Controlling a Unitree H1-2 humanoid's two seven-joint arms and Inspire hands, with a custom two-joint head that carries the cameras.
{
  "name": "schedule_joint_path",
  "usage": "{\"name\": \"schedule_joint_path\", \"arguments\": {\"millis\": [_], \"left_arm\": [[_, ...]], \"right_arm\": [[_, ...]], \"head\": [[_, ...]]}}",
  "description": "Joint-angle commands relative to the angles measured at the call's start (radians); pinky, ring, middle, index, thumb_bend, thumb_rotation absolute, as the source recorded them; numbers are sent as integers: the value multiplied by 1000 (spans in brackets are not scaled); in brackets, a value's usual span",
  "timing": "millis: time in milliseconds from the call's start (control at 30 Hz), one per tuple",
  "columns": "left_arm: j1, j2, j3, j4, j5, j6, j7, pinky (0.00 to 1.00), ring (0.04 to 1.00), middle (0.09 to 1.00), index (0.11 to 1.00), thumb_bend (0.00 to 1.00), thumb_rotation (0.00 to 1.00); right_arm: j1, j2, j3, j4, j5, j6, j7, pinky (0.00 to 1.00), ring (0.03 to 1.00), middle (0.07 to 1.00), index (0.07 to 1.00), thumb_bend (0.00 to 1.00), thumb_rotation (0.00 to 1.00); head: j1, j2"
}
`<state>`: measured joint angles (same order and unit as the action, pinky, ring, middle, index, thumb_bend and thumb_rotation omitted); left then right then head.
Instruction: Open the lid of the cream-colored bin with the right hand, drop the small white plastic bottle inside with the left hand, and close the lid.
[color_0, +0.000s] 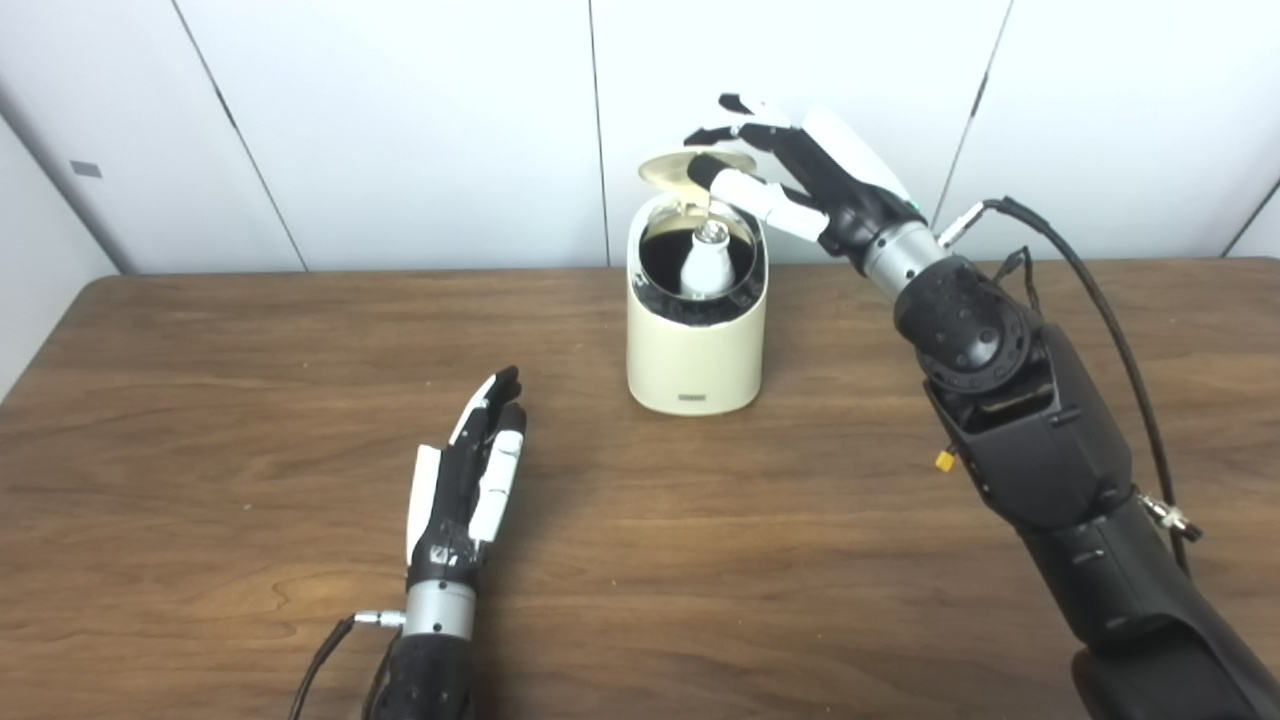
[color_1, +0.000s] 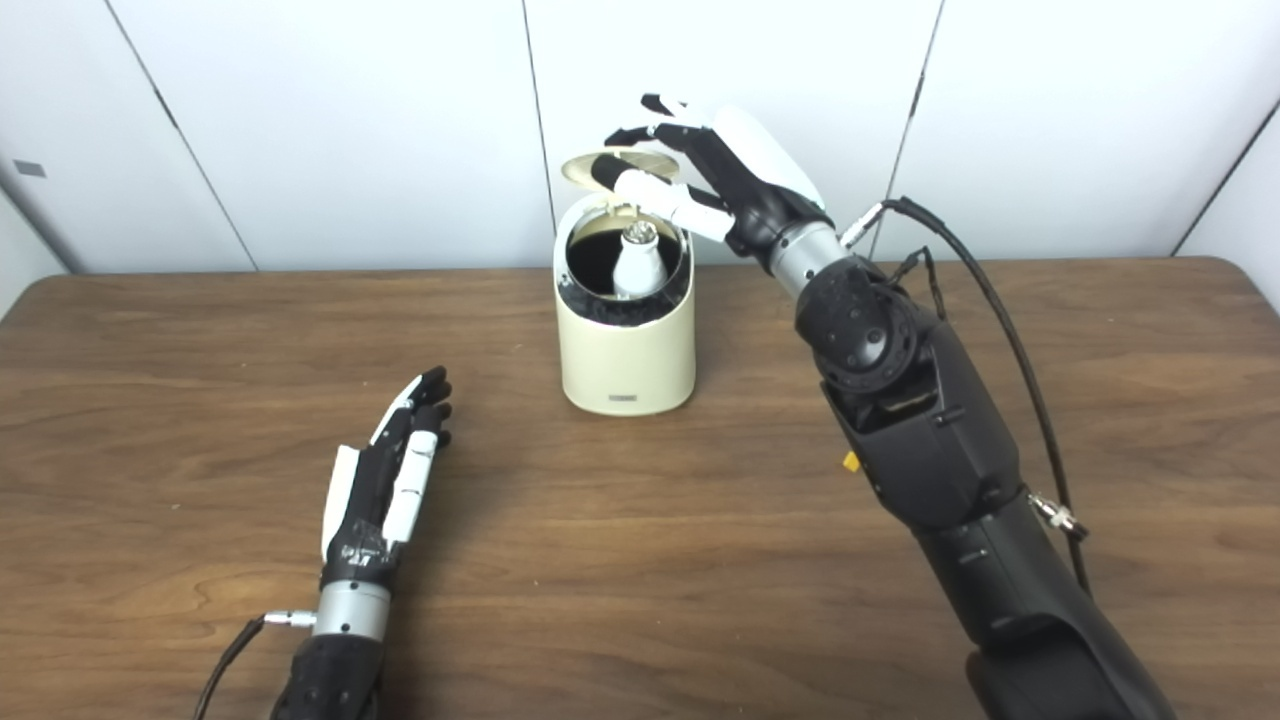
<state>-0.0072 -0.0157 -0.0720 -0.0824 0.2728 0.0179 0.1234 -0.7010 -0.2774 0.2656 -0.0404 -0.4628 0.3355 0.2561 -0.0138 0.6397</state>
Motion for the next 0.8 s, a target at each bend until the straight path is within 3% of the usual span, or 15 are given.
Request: {"name": "schedule_joint_path", "arguments": {"millis": [0, 300, 767], "left_arm": [[-5, -9, -13, -9, 8, 1, -5, 798, 873, 895, 918, 563, 990], [-9, -8, -9, -21, 8, 8, -5, 796, 863, 881, 903, 589, 990], [-9, -5, -9, -20, 14, 8, -4, 806, 866, 883, 898, 562, 971]], "right_arm": [[-30, -29, -2, -36, -17, -46, -1, 945, 1000, 981, 775, 610, 1000], [5, -43, 1, -100, -38, -35, 38, 920, 1000, 973, 771, 650, 1000], [74, -41, 9, -175, -65, -22, 93, 895, 996, 969, 769, 620, 1000]], "head": [[-1, 1], [-5, 1], [-1, 6]]}}
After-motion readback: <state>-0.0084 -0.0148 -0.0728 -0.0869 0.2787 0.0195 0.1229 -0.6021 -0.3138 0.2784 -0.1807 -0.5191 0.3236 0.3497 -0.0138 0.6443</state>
